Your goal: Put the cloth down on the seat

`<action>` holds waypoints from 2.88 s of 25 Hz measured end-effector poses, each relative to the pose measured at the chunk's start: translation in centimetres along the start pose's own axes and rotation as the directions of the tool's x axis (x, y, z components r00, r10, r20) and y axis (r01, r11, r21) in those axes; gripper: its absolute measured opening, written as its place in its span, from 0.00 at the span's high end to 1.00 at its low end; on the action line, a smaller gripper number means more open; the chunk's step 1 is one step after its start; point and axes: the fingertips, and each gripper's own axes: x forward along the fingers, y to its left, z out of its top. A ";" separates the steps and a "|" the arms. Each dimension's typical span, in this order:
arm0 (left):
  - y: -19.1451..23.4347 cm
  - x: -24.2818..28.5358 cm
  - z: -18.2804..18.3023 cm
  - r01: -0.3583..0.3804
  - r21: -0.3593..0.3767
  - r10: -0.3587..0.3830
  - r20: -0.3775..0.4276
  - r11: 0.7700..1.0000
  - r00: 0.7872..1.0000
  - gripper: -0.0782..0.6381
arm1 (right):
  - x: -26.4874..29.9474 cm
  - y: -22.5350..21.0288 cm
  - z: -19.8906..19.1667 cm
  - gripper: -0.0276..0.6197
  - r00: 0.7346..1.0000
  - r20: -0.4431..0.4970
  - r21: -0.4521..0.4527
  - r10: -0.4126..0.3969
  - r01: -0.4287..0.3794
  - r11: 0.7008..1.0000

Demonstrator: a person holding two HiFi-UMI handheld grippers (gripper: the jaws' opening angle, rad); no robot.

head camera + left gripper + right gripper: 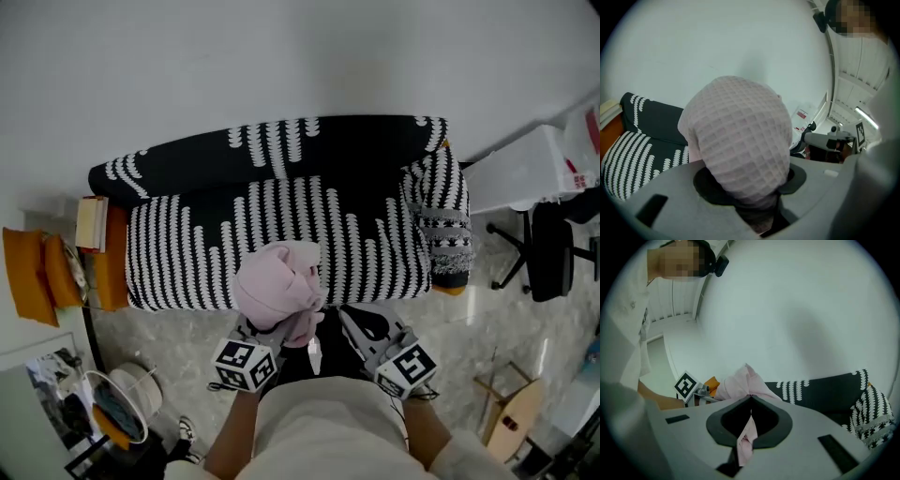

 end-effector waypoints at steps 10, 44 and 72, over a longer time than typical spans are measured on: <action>6.5 4.3 0.5 0.048 0.032 -0.046 -0.074 0.998 0.996 0.60 | 3.7 -0.7 0.7 0.95 0.994 -0.056 -0.038 -0.095 0.092 0.995; 24.3 19.4 -9.4 -0.013 0.083 0.041 -0.343 0.996 0.938 0.60 | 12.0 -0.1 -8.0 0.95 0.951 -0.252 0.118 -0.180 0.215 0.969; 28.9 25.9 -19.2 -0.052 0.142 0.118 -0.515 0.989 0.849 0.52 | 14.4 -1.9 -11.2 0.95 0.933 -0.326 0.131 -0.155 0.207 0.969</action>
